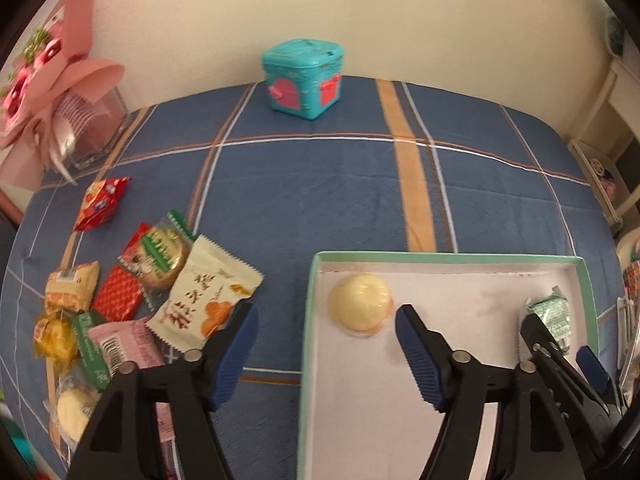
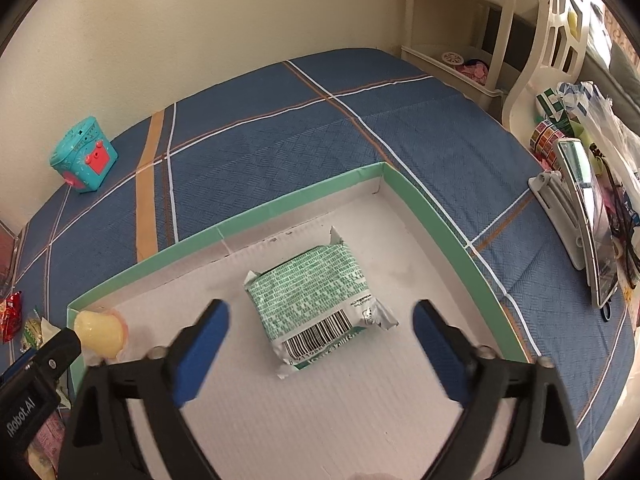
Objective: Organize snacks
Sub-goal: 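Open the left tool to drop the pudding cup while the right tool releases the green pack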
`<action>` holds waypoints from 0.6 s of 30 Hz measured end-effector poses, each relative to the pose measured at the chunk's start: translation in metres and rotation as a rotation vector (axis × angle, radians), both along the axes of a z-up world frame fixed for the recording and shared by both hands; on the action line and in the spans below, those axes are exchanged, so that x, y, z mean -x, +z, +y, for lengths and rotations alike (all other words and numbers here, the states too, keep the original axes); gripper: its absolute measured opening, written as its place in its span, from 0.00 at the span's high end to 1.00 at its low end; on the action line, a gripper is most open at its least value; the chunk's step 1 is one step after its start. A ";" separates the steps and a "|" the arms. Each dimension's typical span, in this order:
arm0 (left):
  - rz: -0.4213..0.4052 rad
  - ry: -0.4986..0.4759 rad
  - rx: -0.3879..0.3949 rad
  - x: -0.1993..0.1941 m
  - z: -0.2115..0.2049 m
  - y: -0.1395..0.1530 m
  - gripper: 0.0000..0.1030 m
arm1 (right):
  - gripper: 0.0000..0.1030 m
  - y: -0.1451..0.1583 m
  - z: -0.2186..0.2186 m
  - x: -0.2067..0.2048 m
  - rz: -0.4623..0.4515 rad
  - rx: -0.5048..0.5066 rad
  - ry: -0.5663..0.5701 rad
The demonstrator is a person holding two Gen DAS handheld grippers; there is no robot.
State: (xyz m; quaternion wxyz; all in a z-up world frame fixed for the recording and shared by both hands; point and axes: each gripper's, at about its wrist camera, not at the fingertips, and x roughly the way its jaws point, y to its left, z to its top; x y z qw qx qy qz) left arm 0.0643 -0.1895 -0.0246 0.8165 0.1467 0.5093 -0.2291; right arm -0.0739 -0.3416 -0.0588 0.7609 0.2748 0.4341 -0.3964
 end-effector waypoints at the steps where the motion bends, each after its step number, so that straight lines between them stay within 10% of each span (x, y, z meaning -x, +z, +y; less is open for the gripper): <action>1: 0.006 0.009 0.003 -0.001 0.003 0.000 0.20 | 0.08 0.001 0.001 0.000 -0.001 0.002 0.005; 7: -0.028 0.045 0.011 -0.005 0.017 0.002 0.00 | 0.08 0.008 0.007 0.002 -0.032 -0.008 0.042; 18: -0.121 0.090 0.015 -0.008 0.054 0.015 0.00 | 0.07 0.028 0.020 0.012 -0.137 -0.036 0.066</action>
